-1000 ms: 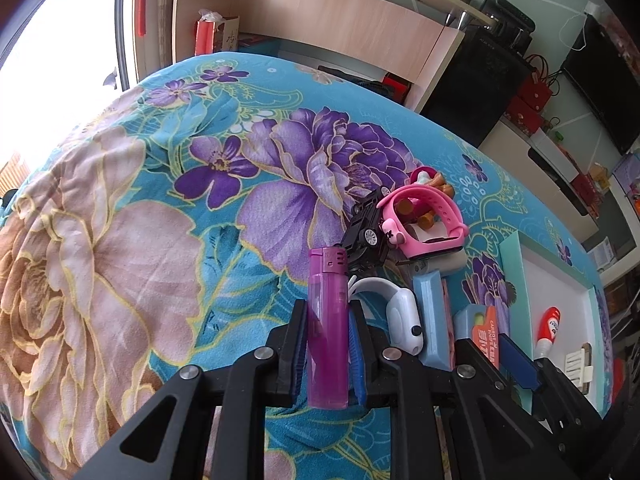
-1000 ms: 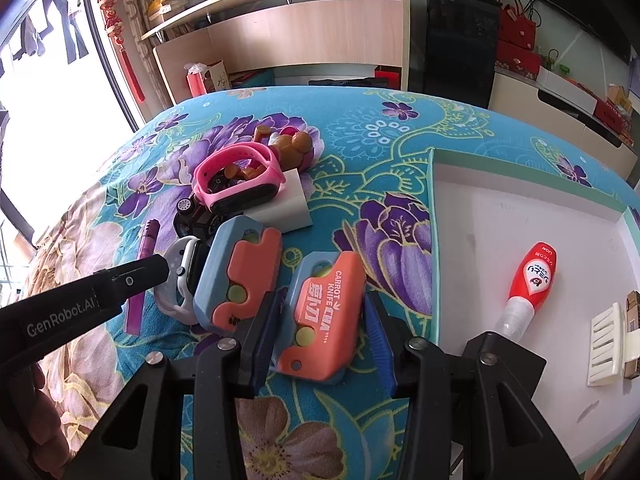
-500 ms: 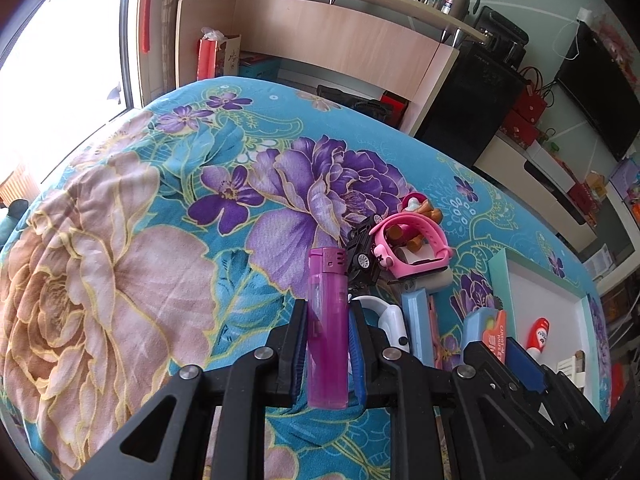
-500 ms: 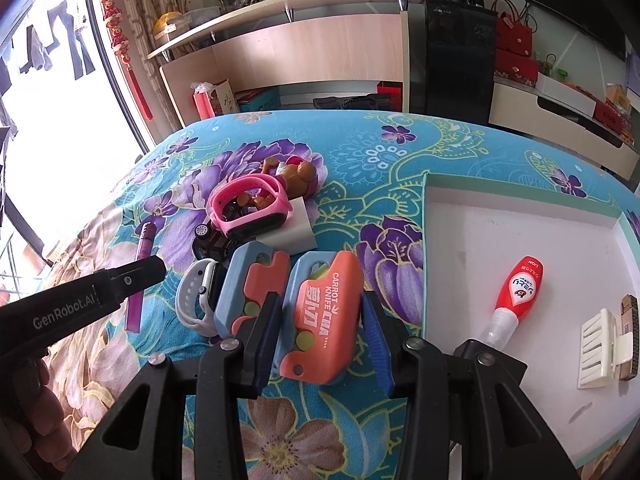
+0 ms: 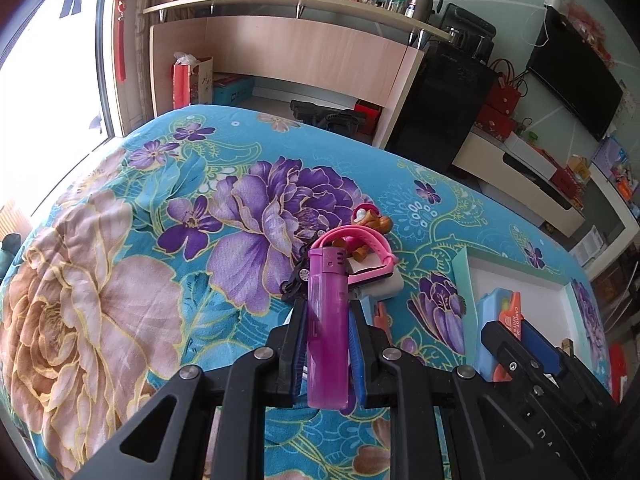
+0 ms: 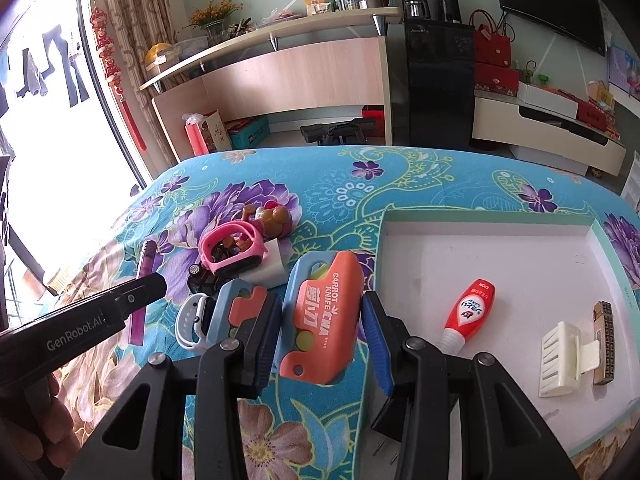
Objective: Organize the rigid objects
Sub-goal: 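Carry the orange knife with the right tool while the left tool carries the lighter over the tray, then lower and release the orange knife with the right tool while the left tool releases the lighter in the tray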
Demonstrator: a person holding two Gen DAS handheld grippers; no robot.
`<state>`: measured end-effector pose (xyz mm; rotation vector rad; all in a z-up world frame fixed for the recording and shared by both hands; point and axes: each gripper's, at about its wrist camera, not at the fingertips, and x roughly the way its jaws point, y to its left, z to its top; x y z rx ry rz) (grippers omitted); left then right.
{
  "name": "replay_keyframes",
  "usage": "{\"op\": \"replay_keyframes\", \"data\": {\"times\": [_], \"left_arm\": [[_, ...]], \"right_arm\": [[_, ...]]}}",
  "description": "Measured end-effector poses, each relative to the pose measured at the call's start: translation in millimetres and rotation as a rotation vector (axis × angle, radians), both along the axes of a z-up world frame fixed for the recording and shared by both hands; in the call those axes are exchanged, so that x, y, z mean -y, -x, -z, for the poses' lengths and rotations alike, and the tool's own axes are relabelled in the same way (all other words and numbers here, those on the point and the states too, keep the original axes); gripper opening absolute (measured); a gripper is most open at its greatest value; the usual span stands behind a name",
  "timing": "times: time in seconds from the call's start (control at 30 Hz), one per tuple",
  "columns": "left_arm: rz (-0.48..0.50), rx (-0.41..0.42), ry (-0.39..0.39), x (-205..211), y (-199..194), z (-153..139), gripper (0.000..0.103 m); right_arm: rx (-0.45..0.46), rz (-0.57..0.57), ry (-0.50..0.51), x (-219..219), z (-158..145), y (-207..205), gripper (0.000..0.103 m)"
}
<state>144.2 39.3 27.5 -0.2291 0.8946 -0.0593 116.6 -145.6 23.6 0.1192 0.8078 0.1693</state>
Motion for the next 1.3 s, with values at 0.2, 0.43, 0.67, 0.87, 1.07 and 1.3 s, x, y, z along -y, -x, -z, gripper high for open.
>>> {"op": "replay_keyframes", "data": {"times": [0.2, 0.43, 0.67, 0.87, 1.07, 1.3], "left_arm": [[0.101, -0.005, -0.029, 40.5, -2.8, -0.9, 0.021], [0.214, -0.018, -0.059, 88.8, -5.2, -1.4, 0.021], [0.307, -0.022, -0.105, 133.4, -8.0, -4.9, 0.021], [0.401, -0.019, -0.132, 175.8, -11.4, -4.0, 0.021], [0.476, -0.035, -0.142, 208.5, -13.5, 7.3, 0.021], [0.530, -0.052, -0.153, 230.5, -8.8, 22.3, 0.021]], "right_arm": [[0.015, 0.093, -0.012, 41.6, -7.0, -1.2, 0.043], [0.025, 0.250, -0.027, 106.3, -8.5, 2.1, 0.043], [0.038, 0.383, -0.023, 159.2, -8.8, 13.4, 0.043], [0.043, 0.444, 0.002, 181.5, -6.7, 18.1, 0.043], [0.040, 0.479, 0.014, 192.0, -2.1, 18.7, 0.043], [0.009, 0.498, 0.042, 194.9, 5.4, 16.0, 0.043]]}}
